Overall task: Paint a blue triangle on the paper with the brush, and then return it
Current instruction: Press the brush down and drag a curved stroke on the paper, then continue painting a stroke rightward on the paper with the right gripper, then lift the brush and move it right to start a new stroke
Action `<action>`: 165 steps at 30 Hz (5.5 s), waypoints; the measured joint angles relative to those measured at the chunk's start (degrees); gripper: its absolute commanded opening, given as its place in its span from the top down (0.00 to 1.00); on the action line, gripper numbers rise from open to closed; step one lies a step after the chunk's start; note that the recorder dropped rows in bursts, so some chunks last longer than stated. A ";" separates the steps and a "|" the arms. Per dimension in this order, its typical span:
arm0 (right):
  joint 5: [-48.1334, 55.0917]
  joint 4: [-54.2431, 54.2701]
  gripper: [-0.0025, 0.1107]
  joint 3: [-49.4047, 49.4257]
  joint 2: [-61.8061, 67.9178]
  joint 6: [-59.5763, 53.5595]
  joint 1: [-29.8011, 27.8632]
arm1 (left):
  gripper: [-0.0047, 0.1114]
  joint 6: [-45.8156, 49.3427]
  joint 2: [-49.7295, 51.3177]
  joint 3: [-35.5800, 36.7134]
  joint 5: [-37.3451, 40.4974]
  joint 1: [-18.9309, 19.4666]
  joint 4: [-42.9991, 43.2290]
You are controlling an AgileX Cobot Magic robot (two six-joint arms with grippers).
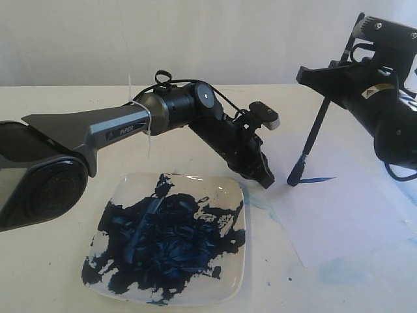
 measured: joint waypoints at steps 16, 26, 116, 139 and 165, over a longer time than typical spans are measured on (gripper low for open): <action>0.57 1.35 0.98 0.00 0.00 -1.25 0.00 | 0.96 0.00 -0.08 -0.09 0.55 0.00 0.53; 4.22 5.12 0.98 0.00 -1.39 -5.43 0.00 | 0.96 0.00 -0.08 -0.09 0.67 0.00 0.52; 9.07 12.20 0.98 -4.94 -0.38 -9.00 0.00 | 0.96 -1.22 -0.08 -0.09 0.89 0.00 0.52; 11.33 15.81 0.98 -4.94 -0.38 -18.08 0.00 | 0.96 -1.22 -0.08 -0.09 0.89 0.00 0.52; 11.58 37.62 0.98 -4.94 -1.12 -40.52 0.00 | 0.96 -1.22 -0.08 -0.09 0.89 0.00 0.52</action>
